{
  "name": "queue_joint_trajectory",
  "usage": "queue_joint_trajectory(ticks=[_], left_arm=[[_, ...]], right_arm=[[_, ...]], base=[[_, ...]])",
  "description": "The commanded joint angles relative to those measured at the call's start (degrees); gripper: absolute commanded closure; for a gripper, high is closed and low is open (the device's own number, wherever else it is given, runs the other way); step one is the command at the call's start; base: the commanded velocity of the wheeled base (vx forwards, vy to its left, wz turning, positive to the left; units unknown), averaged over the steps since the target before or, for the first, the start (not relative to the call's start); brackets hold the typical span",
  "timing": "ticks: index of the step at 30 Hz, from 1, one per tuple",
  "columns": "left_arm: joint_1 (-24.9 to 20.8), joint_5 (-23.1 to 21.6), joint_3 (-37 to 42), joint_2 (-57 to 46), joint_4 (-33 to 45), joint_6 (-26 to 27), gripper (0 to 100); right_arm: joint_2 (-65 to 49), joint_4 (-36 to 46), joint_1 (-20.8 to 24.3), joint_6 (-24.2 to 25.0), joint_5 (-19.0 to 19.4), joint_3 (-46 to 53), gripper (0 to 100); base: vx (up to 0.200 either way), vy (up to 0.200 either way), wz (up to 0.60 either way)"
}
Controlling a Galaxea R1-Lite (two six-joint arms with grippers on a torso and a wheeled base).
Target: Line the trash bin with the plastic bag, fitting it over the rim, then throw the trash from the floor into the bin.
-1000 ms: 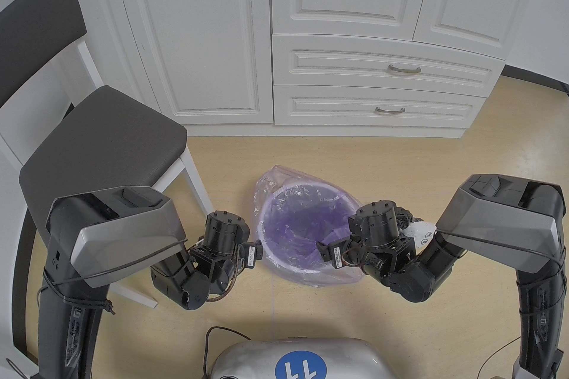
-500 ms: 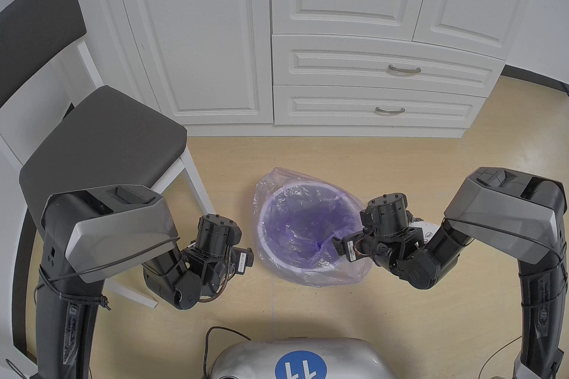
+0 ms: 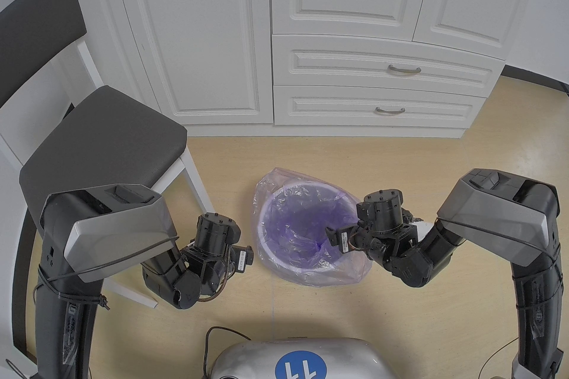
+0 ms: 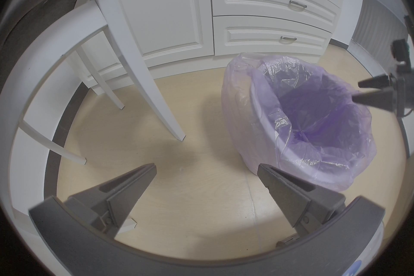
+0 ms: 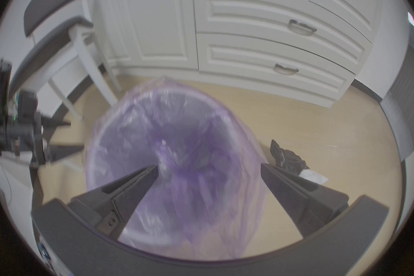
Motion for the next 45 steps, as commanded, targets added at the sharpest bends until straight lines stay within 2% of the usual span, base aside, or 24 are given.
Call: queue_joint_trajectory(ticks=[1,8,13,16,17,23,28,32,36,41,45], left_arm=[[-0.1,0.1,0.1,-0.2,0.0,0.0,0],[-0.2,0.1,0.0,-0.5,0.0,-0.1,0],[-0.5,0.2,0.0,-0.6,-0.1,-0.1,0],[-0.5,0.3,0.0,-0.6,-0.1,-0.1,0],[-0.5,0.3,0.0,-0.6,-0.1,-0.1,0],[-0.5,0.4,0.0,-0.6,-0.1,-0.2,0],[-0.6,0.4,-0.2,-0.6,-0.2,-0.2,0],[-0.6,0.4,-0.3,-0.4,-1.8,-0.3,0],[-1.0,0.4,0.0,0.0,-3.5,0.0,0],[-1.0,0.4,0.1,0.0,-3.5,0.0,0],[-1.0,0.4,0.1,0.0,-3.5,0.0,0]], right_arm=[[4.8,-2.4,1.0,3.0,-0.5,-4.4,0],[6.5,-1.3,1.9,2.2,-1.2,-2.9,0],[-2.9,0.9,3.4,-1.5,-1.2,6.3,0],[-4.6,0.8,3.7,-3.0,-1.0,8.6,0],[-5.9,0.1,3.9,-6.5,-0.5,11.8,0],[-4.9,0.9,3.9,-8.5,-0.5,13.5,0],[-3.6,0.2,3.7,-12.7,-0.4,15.5,0],[-3.9,-1.2,3.4,-11.6,-0.4,13.1,0],[-1.0,-4.5,3.0,-4.7,-1.4,6.1,0],[4.3,-4.2,1.5,-5.0,-4.8,1.6,0],[4.7,-3.4,1.4,-5.1,-5.4,1.4,0]], base=[[0.000,0.000,0.00],[0.000,0.000,0.00],[0.000,0.000,0.00],[0.000,0.000,0.00],[0.000,0.000,0.00],[0.000,0.000,0.00],[0.000,0.000,0.00],[0.000,0.000,0.00],[0.000,0.000,0.00],[0.000,0.000,0.00],[0.000,0.000,0.00]])
